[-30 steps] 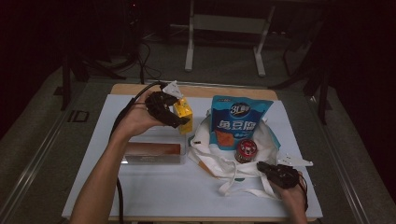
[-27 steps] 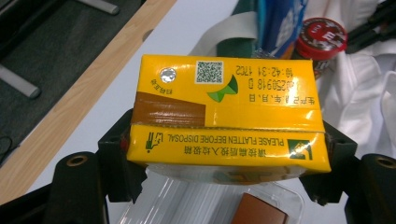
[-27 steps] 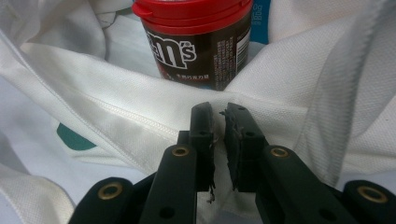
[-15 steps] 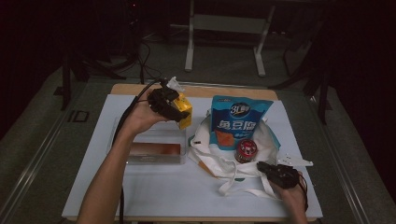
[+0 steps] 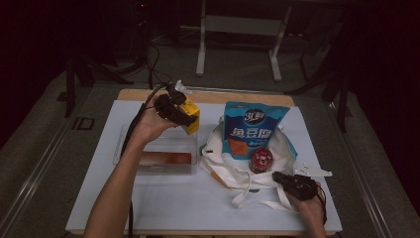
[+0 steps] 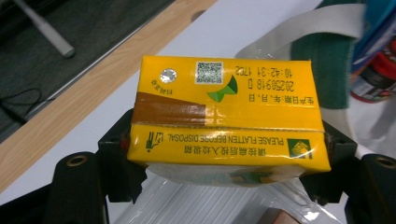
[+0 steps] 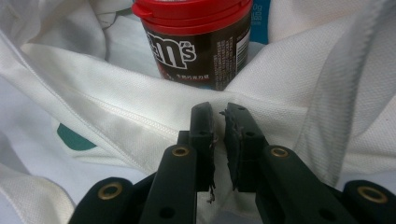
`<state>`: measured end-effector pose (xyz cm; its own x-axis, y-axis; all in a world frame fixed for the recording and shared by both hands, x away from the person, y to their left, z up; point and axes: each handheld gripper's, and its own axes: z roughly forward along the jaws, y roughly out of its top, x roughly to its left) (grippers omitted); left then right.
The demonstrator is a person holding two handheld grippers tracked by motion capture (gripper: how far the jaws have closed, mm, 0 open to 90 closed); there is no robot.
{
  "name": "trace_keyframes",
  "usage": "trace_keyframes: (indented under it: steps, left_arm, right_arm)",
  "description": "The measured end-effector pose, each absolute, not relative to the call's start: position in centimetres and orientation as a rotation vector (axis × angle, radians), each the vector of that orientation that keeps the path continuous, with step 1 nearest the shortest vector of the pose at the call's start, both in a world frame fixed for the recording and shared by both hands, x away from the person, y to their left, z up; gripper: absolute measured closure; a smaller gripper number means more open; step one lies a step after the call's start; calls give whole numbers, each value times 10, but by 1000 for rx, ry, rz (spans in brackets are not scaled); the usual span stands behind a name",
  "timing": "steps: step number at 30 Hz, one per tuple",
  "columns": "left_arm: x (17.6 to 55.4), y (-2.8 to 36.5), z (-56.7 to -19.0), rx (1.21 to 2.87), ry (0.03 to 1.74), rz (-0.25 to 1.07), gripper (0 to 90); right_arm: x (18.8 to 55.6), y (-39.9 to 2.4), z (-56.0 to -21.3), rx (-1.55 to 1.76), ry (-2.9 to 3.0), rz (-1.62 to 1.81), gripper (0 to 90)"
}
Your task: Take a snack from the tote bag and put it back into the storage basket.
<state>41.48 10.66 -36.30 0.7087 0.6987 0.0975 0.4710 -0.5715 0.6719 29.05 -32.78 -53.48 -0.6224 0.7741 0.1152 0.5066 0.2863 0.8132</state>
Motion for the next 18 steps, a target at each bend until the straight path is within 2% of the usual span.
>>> trace_keyframes:
  steps: [18]
  left_arm:
    - [412, 118, -370, 2247, 1024, 517, 282]
  right_arm:
    - [290, -327, -535, 1167, 2256, 1253, 815]
